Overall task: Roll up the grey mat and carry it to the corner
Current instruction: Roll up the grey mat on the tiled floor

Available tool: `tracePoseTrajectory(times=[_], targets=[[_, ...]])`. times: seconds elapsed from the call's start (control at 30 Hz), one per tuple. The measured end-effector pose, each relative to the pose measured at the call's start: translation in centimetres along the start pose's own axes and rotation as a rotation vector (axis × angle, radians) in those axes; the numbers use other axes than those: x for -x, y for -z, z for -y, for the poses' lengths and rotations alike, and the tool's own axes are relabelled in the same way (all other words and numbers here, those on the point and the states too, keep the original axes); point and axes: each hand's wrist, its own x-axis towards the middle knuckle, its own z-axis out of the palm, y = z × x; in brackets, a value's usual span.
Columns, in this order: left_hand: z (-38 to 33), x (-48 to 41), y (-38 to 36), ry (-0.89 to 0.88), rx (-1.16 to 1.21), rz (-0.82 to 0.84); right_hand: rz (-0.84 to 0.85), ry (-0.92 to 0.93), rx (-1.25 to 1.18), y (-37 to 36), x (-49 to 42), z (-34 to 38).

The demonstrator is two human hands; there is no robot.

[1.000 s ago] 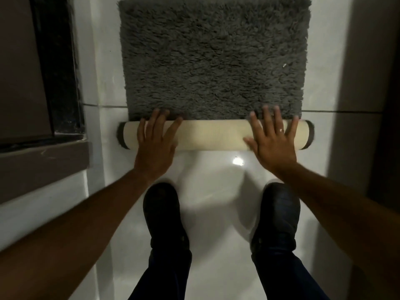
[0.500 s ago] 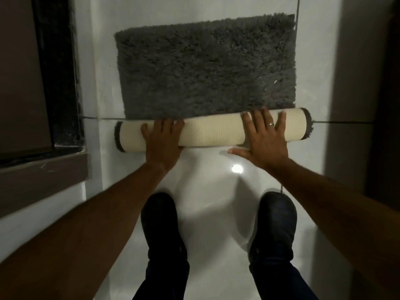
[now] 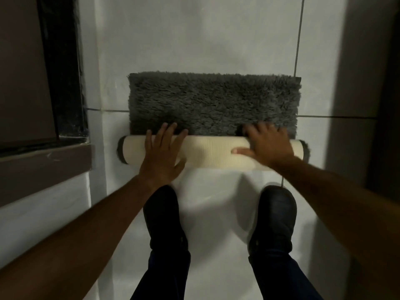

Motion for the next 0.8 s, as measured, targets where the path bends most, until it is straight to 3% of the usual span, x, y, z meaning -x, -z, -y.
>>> tracePoseTrajectory(times=[0.03, 0.1, 0.17, 0.27, 0.4, 0.57, 0.8], targets=[[-0.1, 0.4, -0.1, -0.046, -0.005, -0.071, -0.051, -0.08, -0.047, 0.6, -1.2, -0.5], [-0.5, 0.4, -0.2, -0.091, -0.086, 0.005, -0.118, -0.186, -0.107, 1.8, -3.0, -0.6], [-0.8, -1.0, 0.1, -0.032, -0.177, 0.145, -0.174, -0.189, -0.136, 2.7, -3.5, 0.2], [-0.1, -5.2, 1.3, 0.036, -0.224, 0.158, -0.247, -0.11, -0.132, 2.6, -2.0, 1.6], [0.8, -9.1, 3.8, 0.088, -0.209, 0.188, -0.16, -0.006, -0.018, 1.8, -0.6, 1.1], [0.4, -7.5, 3.0, 0.063, -0.158, 0.091, -0.109, 0.0, 0.05, 2.2, -1.0, 1.2], [-1.3, -2.0, 0.6, 0.091, -0.065, 0.427, 0.038, 0.15, 0.011, -0.1, 3.6, 1.5]])
